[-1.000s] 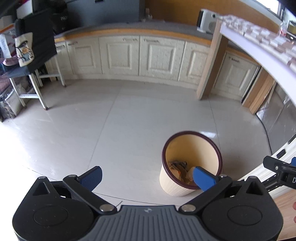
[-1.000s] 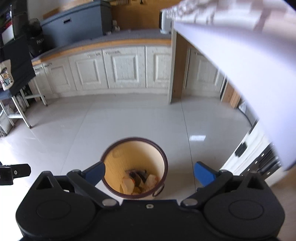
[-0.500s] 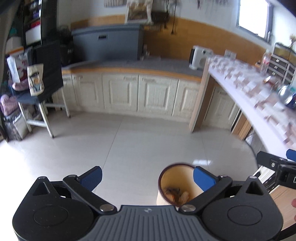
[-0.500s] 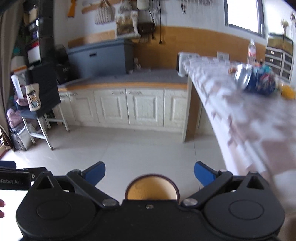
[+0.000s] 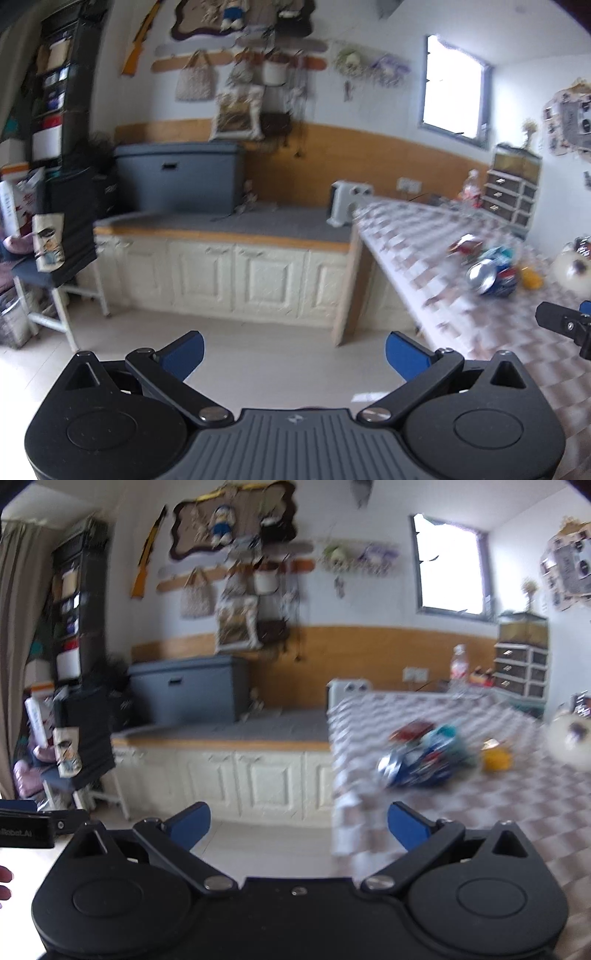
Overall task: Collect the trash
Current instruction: 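Raise both open tools from the wastebasket back toward the table, then grasp the crushed Pepsi can with the left tool while the right tool grasps the yellow pack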
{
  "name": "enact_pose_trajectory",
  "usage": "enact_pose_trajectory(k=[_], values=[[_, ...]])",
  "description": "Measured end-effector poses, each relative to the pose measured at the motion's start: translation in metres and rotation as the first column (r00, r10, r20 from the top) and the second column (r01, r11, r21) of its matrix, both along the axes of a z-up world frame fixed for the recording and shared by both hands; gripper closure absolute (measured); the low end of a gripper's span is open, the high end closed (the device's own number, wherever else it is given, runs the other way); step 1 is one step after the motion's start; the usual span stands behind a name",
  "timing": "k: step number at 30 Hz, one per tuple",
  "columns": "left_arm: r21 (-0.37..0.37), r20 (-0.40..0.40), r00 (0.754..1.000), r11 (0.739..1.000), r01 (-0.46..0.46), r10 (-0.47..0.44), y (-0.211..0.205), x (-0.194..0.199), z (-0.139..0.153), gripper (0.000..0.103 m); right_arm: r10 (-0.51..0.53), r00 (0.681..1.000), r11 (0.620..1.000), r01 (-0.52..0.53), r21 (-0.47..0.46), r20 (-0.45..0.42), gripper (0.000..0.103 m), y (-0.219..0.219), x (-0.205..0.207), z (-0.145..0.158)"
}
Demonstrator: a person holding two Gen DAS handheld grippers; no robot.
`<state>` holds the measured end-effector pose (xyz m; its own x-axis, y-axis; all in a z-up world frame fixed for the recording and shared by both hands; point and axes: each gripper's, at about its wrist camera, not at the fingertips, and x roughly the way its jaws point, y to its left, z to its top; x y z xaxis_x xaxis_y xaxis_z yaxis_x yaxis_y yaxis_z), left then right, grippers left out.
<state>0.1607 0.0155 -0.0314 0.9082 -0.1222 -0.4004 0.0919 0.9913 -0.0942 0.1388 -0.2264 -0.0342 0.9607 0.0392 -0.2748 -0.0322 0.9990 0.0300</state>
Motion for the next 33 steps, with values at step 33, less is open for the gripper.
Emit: enact_pose_trajectory(k=[33], values=[[-0.097, -0.12, 0.941, 0.947, 0.308, -0.318, -0.294, 0.119, 0.026, 0.0, -0.241, 0.968, 0.964, 0.246, 0.101, -0.065, 0.0, -0.293, 0.149, 0.026]])
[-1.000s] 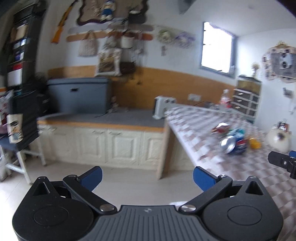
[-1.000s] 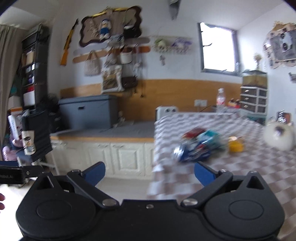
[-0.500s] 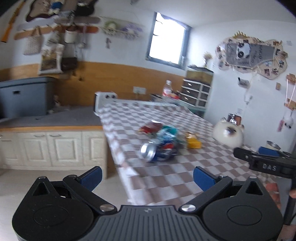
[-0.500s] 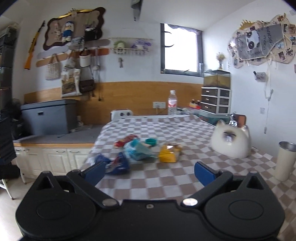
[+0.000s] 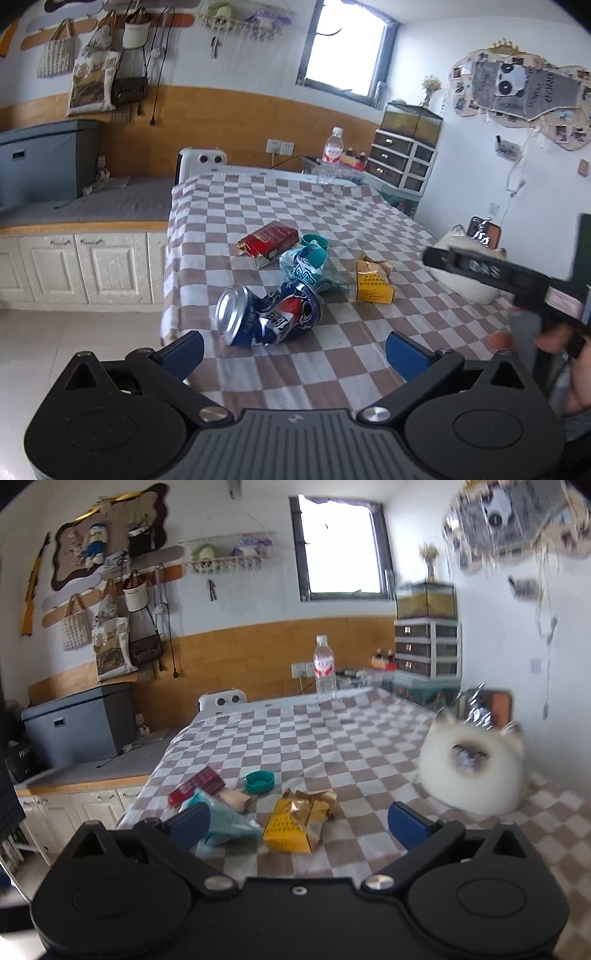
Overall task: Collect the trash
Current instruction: 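Grasp the crushed Pepsi can with the left tool while the right tool grasps the yellow pack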
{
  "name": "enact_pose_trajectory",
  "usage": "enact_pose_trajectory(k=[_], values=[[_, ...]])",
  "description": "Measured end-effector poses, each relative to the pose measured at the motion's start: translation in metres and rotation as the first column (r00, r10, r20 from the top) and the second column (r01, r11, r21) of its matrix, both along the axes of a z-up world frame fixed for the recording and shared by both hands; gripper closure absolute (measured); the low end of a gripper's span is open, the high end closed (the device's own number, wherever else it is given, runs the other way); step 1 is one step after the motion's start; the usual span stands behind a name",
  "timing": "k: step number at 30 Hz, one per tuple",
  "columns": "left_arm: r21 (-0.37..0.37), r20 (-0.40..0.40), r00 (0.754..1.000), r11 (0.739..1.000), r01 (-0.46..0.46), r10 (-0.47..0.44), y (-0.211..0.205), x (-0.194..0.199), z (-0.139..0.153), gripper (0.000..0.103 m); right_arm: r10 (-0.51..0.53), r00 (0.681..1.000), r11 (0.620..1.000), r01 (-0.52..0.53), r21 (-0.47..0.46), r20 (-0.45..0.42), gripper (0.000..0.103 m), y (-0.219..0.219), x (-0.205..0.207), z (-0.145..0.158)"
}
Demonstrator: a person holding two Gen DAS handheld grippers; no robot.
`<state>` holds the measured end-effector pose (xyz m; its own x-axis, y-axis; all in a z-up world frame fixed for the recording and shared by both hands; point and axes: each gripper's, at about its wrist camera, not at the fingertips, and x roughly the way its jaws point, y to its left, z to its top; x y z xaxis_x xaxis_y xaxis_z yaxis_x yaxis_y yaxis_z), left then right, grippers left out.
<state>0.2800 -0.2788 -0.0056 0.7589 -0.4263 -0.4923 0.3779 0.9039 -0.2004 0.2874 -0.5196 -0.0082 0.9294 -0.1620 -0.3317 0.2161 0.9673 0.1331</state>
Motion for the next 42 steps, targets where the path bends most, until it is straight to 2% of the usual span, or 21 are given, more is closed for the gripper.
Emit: enact_pose_trajectory(k=[3, 6, 9, 13, 16, 20, 23, 29, 32, 34, 35, 37, 40, 42], values=[[0.003, -0.03, 0.999, 1.0, -0.029, 0.029, -0.011, 0.019, 0.0, 0.0, 0.011, 1.0, 0.994, -0.01, 0.107, -0.007, 0.0, -0.015, 0.037, -0.01], [-0.002, -0.08, 0.995, 0.999, -0.051, 0.051, -0.016, 0.035, 0.0, 0.0, -0.019, 0.999, 0.971, 0.027, 0.237, -0.036, 0.0, -0.031, 0.075, -0.029], [0.014, -0.13, 0.988, 0.997, -0.078, 0.079, -0.022, 0.054, -0.002, 0.0, -0.016, 0.999, 0.961, 0.026, 0.274, -0.038, 0.0, -0.034, 0.096, -0.048], [0.058, -0.16, 0.982, 0.994, -0.094, 0.102, -0.032, 0.074, -0.007, 0.0, -0.017, 0.998, 0.959, 0.034, 0.281, -0.062, 0.0, -0.037, 0.11, -0.072], [0.081, -0.174, 0.976, 0.989, -0.121, 0.134, -0.043, 0.088, -0.01, 0.0, 0.007, 0.999, 0.971, 0.001, 0.239, -0.032, 0.0, -0.035, 0.111, -0.067], [0.158, -0.138, 0.977, 0.977, -0.142, 0.164, -0.065, 0.099, -0.014, 0.0, 0.037, 0.997, 0.974, -0.022, 0.226, -0.064, 0.0, -0.032, 0.118, -0.07], [0.215, -0.111, 0.975, 0.962, -0.168, 0.195, -0.078, 0.104, -0.019, 0.0, 0.012, 0.997, 0.987, 0.001, 0.164, -0.078, 0.001, -0.026, 0.119, -0.072], [0.263, -0.092, 0.953, 0.93, -0.256, 0.289, -0.084, 0.121, -0.025, 0.0, 0.053, 0.993, 0.98, -0.032, 0.197, -0.103, 0.007, -0.028, 0.123, -0.075], [0.279, -0.091, 0.947, 0.921, -0.273, 0.308, -0.082, 0.126, -0.028, 0.0, 0.066, 0.992, 0.973, -0.038, 0.23, -0.112, 0.013, -0.032, 0.125, -0.078], [0.264, -0.093, 0.949, 0.926, -0.269, 0.302, -0.079, 0.125, -0.027, 0.0, 0.083, 0.989, 0.969, -0.052, 0.243, -0.12, 0.017, -0.032, 0.126, -0.079], [0.252, -0.095, 0.952, 0.932, -0.259, 0.29, -0.077, 0.124, -0.026, 0.002, 0.091, 0.988, 0.967, -0.059, 0.247, -0.121, 0.018, -0.032, 0.125, -0.079], [0.246, -0.095, 0.958, 0.939, -0.241, 0.27, -0.075, 0.122, -0.023, 0.012, 0.11, 0.985, 0.965, -0.074, 0.253, -0.131, 0.029, -0.031, 0.126, -0.08], [0.252, -0.097, 0.966, 0.945, -0.211, 0.241, -0.075, 0.118, -0.022, 0.014, 0.109, 0.983, 0.968, -0.071, 0.24, -0.149, 0.039, -0.03, 0.125, -0.081], [0.253, -0.094, 0.969, 0.947, -0.197, 0.227, -0.074, 0.115, -0.022, 0.015, 0.116, 0.981, 0.97, -0.078, 0.232, -0.154, 0.04, -0.029, 0.123, -0.08]])
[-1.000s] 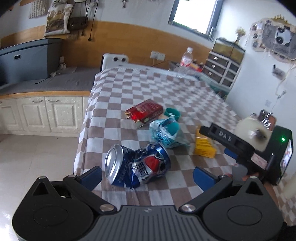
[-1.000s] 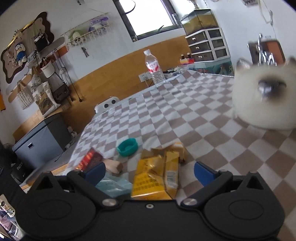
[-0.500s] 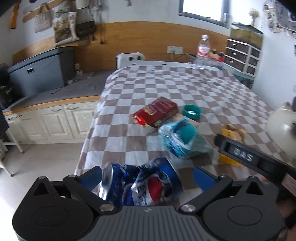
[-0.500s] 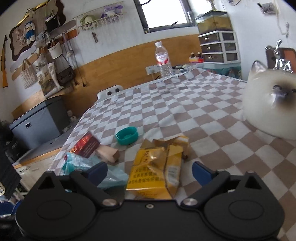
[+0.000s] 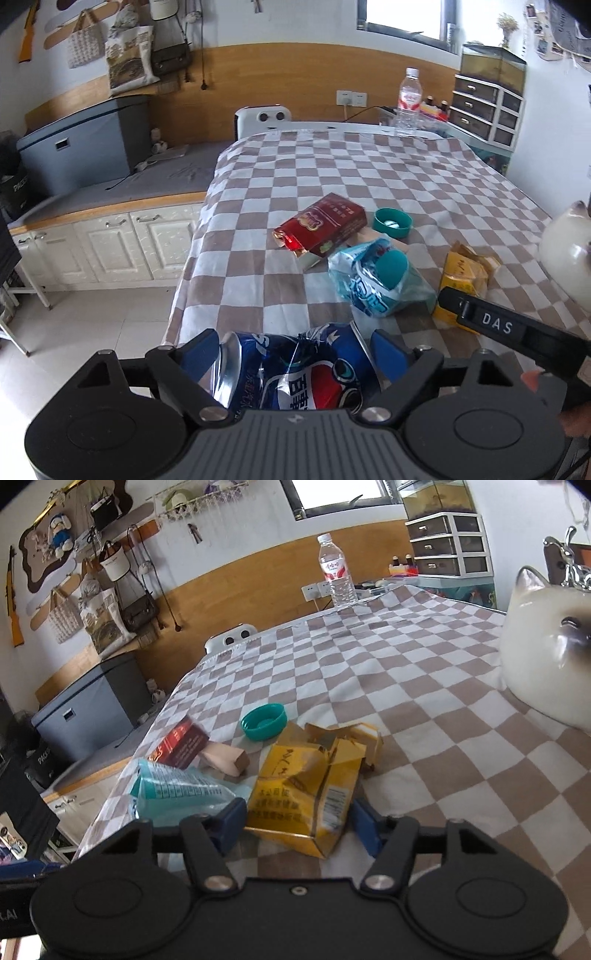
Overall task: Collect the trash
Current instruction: 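Grasp the crushed Pepsi can with the left tool while the right tool grasps the yellow pack, then lift the Pepsi can with the left tool while the right tool lifts the yellow pack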
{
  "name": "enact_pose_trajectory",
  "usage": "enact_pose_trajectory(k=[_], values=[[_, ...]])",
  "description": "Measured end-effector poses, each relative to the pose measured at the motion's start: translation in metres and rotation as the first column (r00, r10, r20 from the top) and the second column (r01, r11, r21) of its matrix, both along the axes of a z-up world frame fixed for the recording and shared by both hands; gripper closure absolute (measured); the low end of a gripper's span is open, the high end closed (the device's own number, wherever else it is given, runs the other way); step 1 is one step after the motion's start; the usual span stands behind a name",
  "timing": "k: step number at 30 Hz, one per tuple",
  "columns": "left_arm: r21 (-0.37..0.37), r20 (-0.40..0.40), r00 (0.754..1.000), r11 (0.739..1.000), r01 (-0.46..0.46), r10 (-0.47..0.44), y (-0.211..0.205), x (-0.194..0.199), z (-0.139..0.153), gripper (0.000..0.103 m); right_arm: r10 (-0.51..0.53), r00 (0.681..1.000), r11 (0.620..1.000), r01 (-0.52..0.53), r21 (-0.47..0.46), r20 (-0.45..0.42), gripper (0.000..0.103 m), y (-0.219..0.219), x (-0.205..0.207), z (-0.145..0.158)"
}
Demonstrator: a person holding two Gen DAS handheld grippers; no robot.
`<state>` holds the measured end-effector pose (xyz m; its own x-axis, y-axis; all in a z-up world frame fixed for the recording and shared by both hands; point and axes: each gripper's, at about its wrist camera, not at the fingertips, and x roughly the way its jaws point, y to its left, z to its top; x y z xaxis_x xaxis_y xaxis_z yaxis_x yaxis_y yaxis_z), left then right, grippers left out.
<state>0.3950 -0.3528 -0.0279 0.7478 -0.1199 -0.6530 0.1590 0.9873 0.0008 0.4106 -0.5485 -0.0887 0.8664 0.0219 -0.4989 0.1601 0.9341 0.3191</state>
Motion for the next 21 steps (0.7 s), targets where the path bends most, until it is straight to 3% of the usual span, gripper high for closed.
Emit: enact_pose_trajectory(k=[9, 21], values=[[-0.025, -0.036, 0.996, 0.997, 0.079, -0.08, 0.012, -0.017, -0.005, 0.017, 0.019, 1.0, 1.0, -0.019, 0.017, 0.005, 0.049, -0.003, -0.011, 0.0], [-0.034, 0.021, 0.99, 0.989, 0.141, -0.141, 0.027, -0.052, -0.012, 0.02, 0.012, 1.0, 0.999, -0.013, 0.051, 0.029, 0.079, -0.002, -0.031, -0.001]])
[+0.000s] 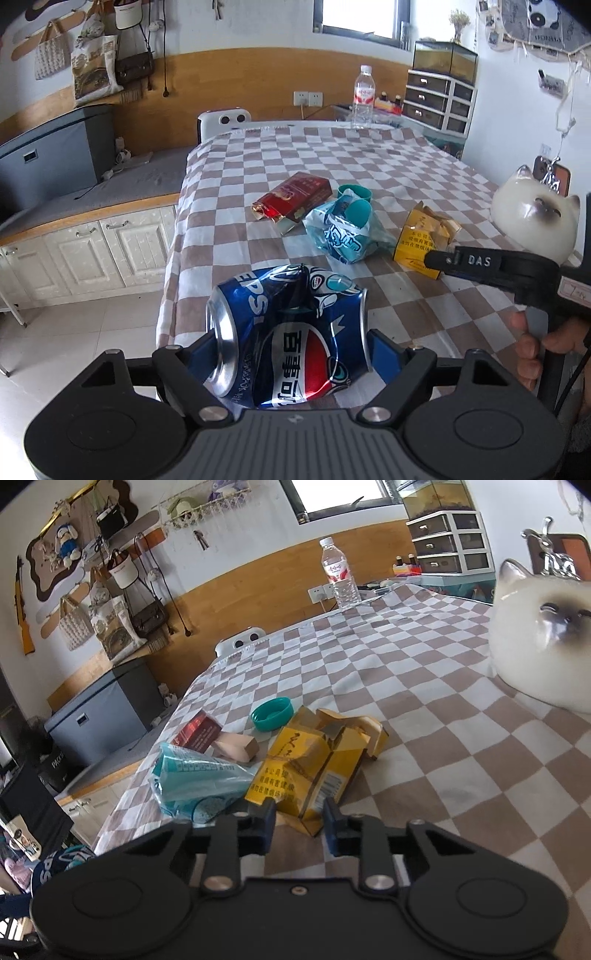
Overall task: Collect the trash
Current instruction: 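Lift the Pepsi can with the left tool while the right tool lifts the yellow pack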
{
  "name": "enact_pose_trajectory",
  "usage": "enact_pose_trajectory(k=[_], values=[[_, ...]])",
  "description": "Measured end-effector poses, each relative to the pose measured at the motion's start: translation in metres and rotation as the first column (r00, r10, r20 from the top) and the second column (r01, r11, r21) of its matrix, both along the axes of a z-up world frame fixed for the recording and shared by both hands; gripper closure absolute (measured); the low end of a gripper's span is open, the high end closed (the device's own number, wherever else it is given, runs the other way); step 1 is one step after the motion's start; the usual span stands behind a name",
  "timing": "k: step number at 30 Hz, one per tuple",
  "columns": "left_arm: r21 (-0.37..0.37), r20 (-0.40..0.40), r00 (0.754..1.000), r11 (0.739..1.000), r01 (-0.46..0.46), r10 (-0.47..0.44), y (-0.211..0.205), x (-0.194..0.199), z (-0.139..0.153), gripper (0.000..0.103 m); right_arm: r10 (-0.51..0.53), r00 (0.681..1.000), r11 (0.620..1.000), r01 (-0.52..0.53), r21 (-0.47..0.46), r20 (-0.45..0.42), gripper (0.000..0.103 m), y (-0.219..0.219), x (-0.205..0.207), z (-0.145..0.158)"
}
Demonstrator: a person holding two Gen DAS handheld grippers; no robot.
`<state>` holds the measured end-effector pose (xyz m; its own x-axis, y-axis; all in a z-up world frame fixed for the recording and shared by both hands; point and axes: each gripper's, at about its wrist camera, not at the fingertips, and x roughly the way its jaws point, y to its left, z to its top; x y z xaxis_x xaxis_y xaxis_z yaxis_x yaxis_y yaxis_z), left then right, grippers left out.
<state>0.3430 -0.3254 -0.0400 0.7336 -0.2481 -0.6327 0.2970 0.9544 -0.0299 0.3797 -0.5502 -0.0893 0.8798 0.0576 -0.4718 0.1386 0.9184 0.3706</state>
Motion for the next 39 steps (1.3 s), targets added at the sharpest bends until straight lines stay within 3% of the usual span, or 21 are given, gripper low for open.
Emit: enact_pose_trajectory(k=[6, 12, 19, 26, 29, 31, 34, 36, 39], values=[[-0.053, 0.008, 1.0, 0.999, 0.001, -0.001, 0.01, -0.006, 0.003, 0.02, -0.011, 1.0, 0.999, 0.01, 0.042, 0.018, 0.092, -0.001, -0.013, -0.001], [-0.08, 0.074, 0.997, 0.996, 0.03, -0.024, 0.022, -0.015, 0.012, 0.02, -0.002, 0.998, 0.999, 0.0, 0.043, 0.055, 0.101, 0.006, -0.027, 0.001], [-0.104, 0.08, 0.995, 0.992, 0.073, -0.065, 0.031, -0.022, 0.011, 0.02, -0.03, 0.996, 1.0, 0.029, 0.008, 0.086, 0.102, 0.015, -0.057, 0.006], [-0.125, 0.085, 0.992, 0.987, 0.104, -0.094, 0.043, -0.034, 0.012, 0.02, -0.081, 0.988, 0.995, 0.072, 0.075, 0.133, 0.102, 0.014, -0.108, 0.004], [-0.134, 0.114, 0.987, 0.983, 0.124, -0.11, 0.048, -0.043, 0.013, 0.02, -0.112, 0.987, 0.993, 0.108, 0.039, 0.114, 0.09, 0.017, -0.109, 0.007], [-0.142, 0.126, 0.984, 0.98, 0.142, -0.124, 0.052, -0.05, 0.012, 0.02, -0.115, 0.988, 0.993, 0.115, 0.006, 0.103, 0.069, 0.021, -0.104, 0.011], [-0.143, 0.149, 0.978, 0.975, 0.17, -0.149, 0.057, -0.057, 0.011, 0.02, -0.13, 0.988, 0.991, 0.132, -0.022, 0.077, 0.055, 0.027, -0.09, 0.02], [-0.15, 0.16, 0.973, 0.971, 0.189, -0.165, 0.061, -0.06, 0.011, 0.02, -0.15, 0.988, 0.988, 0.151, -0.019, 0.036, 0.054, 0.028, -0.073, 0.026], [-0.155, 0.175, 0.967, 0.964, 0.214, -0.186, 0.064, -0.061, 0.011, 0.02, -0.184, 0.983, 0.983, 0.184, 0.017, 0.004, 0.038, 0.03, -0.047, 0.034]])
